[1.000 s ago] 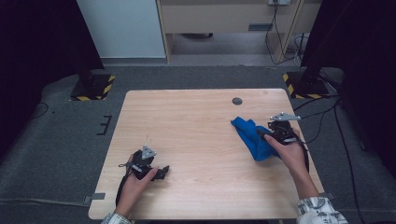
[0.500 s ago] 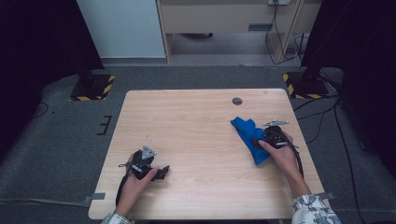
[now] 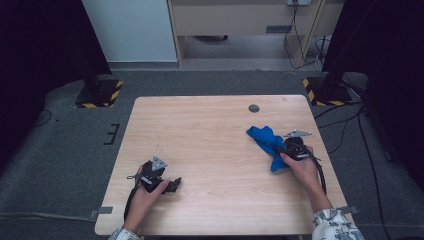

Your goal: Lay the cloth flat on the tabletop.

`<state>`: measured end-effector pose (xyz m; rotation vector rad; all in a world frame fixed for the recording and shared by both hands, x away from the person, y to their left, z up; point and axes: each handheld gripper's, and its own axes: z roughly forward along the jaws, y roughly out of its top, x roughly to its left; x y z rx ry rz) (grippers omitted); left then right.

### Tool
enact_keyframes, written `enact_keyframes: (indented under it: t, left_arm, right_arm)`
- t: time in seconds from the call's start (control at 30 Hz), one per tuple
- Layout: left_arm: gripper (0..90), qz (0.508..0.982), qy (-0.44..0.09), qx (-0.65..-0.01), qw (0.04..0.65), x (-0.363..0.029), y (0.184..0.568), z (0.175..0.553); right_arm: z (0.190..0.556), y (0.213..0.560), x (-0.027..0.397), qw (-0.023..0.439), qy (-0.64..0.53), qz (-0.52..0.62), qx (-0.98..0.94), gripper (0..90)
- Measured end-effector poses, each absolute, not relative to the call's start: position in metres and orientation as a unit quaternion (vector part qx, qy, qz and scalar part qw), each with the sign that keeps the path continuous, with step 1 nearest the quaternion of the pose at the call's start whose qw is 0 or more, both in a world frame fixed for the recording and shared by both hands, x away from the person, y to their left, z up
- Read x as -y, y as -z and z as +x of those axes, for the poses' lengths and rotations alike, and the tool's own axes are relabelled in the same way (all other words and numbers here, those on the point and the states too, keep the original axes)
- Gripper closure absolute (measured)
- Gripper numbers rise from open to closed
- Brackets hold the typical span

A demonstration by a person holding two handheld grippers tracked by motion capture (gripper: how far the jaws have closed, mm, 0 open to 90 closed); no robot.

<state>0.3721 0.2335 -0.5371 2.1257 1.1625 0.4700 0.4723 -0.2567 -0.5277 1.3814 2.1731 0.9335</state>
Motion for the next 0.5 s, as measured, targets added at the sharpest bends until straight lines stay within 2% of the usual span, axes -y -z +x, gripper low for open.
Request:
enact_keyframes:
  t: [0.03,0.23,0.5]
  left_arm:
    - [0.0,0.813,-0.18,-0.445,0.33,-0.233,0.537,0.372]
    - [0.0,0.813,-0.18,-0.445,0.331,-0.233,0.537,0.373]
    - [0.0,0.813,-0.18,-0.445,0.33,-0.233,0.537,0.373]
  right_arm:
    - [0.471,0.523,0.259,0.195,-0.352,0.494,-0.771,72.4]
    - [0.465,0.505,0.252,0.195,-0.395,0.482,-0.758,73.7]
    - [0.451,0.474,0.205,0.174,-0.447,0.429,-0.766,73.8]
